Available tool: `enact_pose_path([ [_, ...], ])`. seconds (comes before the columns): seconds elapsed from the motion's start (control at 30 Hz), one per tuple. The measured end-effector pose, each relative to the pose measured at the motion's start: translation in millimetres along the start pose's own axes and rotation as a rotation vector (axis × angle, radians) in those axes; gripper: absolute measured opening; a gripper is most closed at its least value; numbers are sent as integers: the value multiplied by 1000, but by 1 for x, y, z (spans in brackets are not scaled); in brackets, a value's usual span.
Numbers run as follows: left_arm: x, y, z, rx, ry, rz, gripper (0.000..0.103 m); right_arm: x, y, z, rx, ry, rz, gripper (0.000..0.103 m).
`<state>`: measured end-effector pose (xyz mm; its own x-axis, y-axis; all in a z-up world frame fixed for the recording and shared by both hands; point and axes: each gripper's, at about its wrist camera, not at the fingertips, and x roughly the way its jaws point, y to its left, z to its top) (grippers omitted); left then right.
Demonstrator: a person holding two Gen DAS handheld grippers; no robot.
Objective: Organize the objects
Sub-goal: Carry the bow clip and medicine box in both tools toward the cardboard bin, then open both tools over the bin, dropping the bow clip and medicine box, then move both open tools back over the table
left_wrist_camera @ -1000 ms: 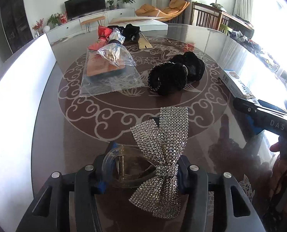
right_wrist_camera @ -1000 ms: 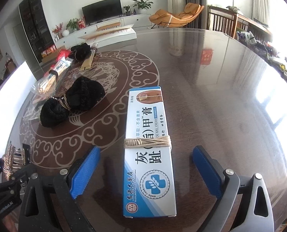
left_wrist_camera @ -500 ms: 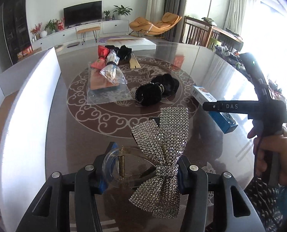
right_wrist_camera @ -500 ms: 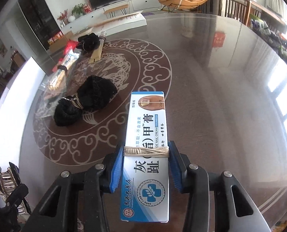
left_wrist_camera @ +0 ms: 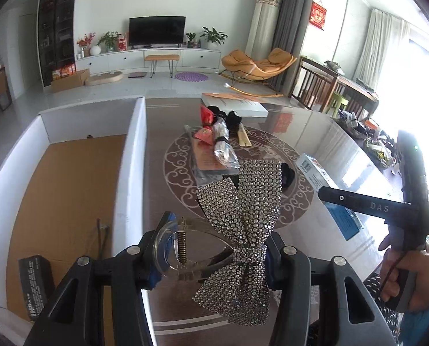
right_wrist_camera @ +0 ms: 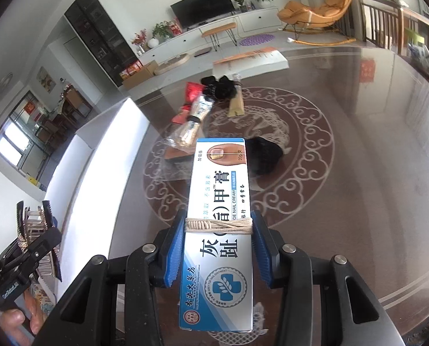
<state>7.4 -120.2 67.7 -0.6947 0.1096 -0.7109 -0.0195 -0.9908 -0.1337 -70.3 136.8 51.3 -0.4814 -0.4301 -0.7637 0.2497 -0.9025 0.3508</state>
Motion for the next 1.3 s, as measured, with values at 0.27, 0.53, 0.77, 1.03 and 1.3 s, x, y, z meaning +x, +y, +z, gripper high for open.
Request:
enact_pose_path([
  [0.27, -14, 93, 8, -86, -7, 188, 52, 10, 111, 18, -82, 5, 208, 44],
  [0.53, -8, 180, -13, -198, 85, 331, 52, 50, 223, 16, -176, 91, 358, 44],
  [0.77, 4, 212, -33, -272, 184, 395, 74, 101, 288, -10, -271, 171, 352, 55],
  [1.03, 5, 192, -35, -257, 146, 404, 89, 88, 250, -12, -318, 31, 240, 88],
  [1.3, 1, 99, -16, -136, 44, 173, 89, 46, 80, -14, -168, -213, -153, 103],
])
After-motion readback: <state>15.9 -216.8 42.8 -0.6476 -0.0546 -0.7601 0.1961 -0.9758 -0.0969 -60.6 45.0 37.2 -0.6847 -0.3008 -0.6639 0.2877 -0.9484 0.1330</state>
